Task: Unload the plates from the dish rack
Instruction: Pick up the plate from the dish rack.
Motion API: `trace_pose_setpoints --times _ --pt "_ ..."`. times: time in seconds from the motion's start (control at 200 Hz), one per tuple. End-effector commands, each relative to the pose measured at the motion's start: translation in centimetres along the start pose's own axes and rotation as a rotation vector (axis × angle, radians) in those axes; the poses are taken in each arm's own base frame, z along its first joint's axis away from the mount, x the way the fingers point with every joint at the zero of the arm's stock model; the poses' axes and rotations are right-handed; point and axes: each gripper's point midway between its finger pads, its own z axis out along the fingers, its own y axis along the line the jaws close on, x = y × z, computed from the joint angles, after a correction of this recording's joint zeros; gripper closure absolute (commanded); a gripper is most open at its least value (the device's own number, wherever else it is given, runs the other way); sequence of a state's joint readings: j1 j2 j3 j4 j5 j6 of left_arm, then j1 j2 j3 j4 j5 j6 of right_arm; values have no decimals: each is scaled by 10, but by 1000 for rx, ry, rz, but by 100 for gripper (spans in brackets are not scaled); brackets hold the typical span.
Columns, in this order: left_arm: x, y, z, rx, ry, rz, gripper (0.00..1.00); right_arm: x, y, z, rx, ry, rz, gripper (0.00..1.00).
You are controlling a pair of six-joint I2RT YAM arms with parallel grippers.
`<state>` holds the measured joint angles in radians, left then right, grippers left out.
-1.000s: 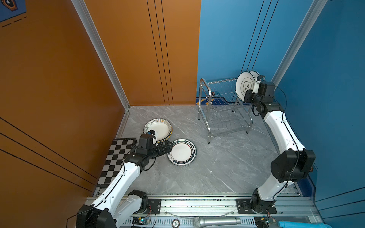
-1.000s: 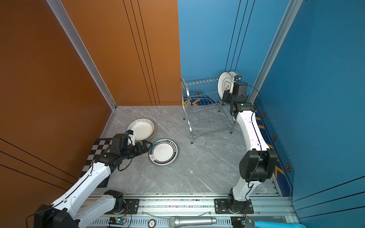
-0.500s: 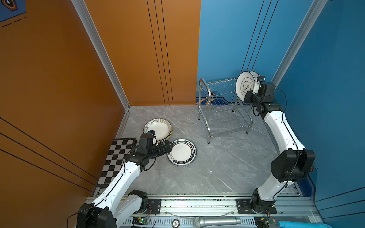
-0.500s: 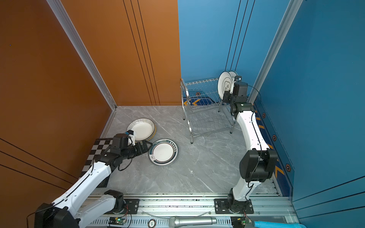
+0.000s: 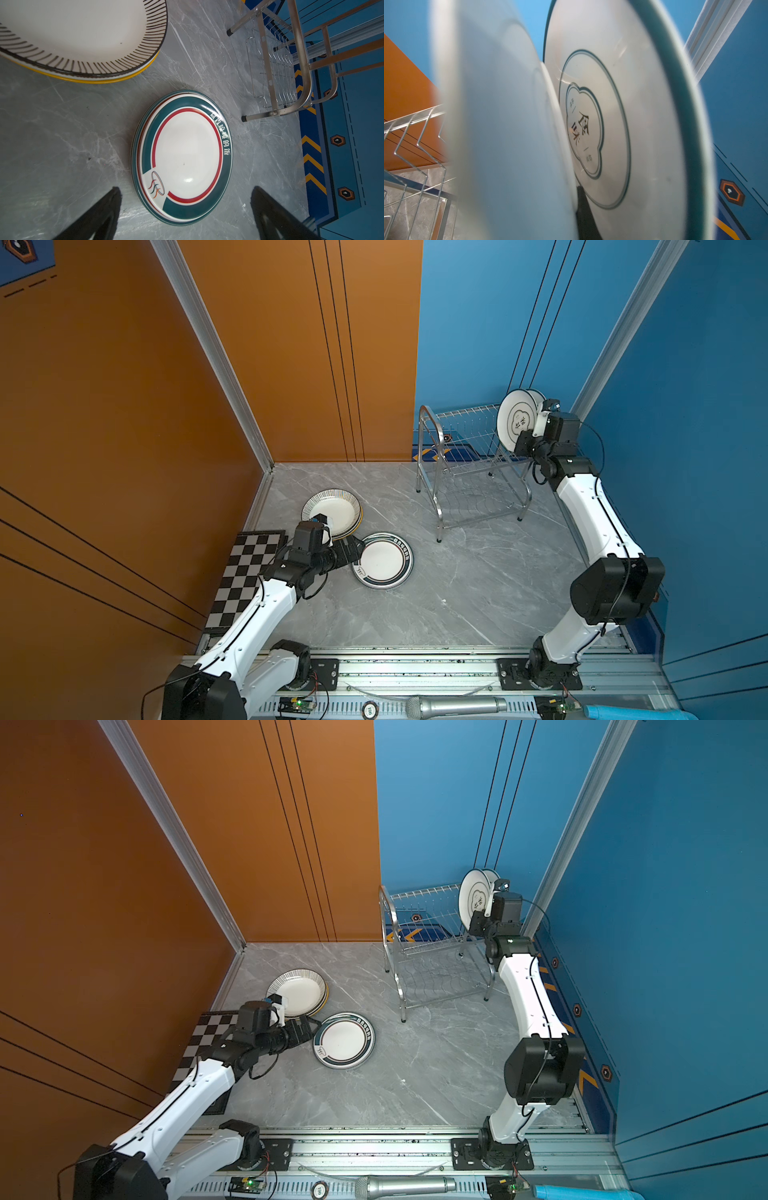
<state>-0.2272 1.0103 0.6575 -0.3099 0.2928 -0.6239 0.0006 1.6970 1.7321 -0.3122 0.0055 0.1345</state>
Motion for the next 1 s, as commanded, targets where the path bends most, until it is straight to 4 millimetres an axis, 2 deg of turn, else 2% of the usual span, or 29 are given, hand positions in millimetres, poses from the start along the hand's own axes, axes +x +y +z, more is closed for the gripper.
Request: trace_pose_setpoints --times 0.0,0.22,0.391,0.501,0.601,0.701,0.766,0.896,0.996 --pt "-2 -2 -1 13 6 14 2 -51 12 -42 -50 -152 32 100" --pt "-1 -3 -1 19 7 17 2 -73 21 -66 -104 -228 67 100" --pt "0 -7 -3 32 4 28 2 -88 39 -96 -218 -279 120 100" --pt "1 -9 -2 38 6 38 2 -89 45 -118 -290 -299 176 100" --pt "3 -12 -2 49 9 46 2 -83 51 -144 -425 -331 278 100" --pt "3 -17 -2 65 4 53 2 -67 60 -167 -558 -314 376 100" --pt "4 -20 -1 80 6 58 2 -49 68 -181 -628 -291 410 100" --pt "6 -26 1 99 9 71 2 -5 73 -204 -679 -213 458 100" --pt "7 -31 2 111 11 81 2 38 70 -214 -659 -112 509 100"
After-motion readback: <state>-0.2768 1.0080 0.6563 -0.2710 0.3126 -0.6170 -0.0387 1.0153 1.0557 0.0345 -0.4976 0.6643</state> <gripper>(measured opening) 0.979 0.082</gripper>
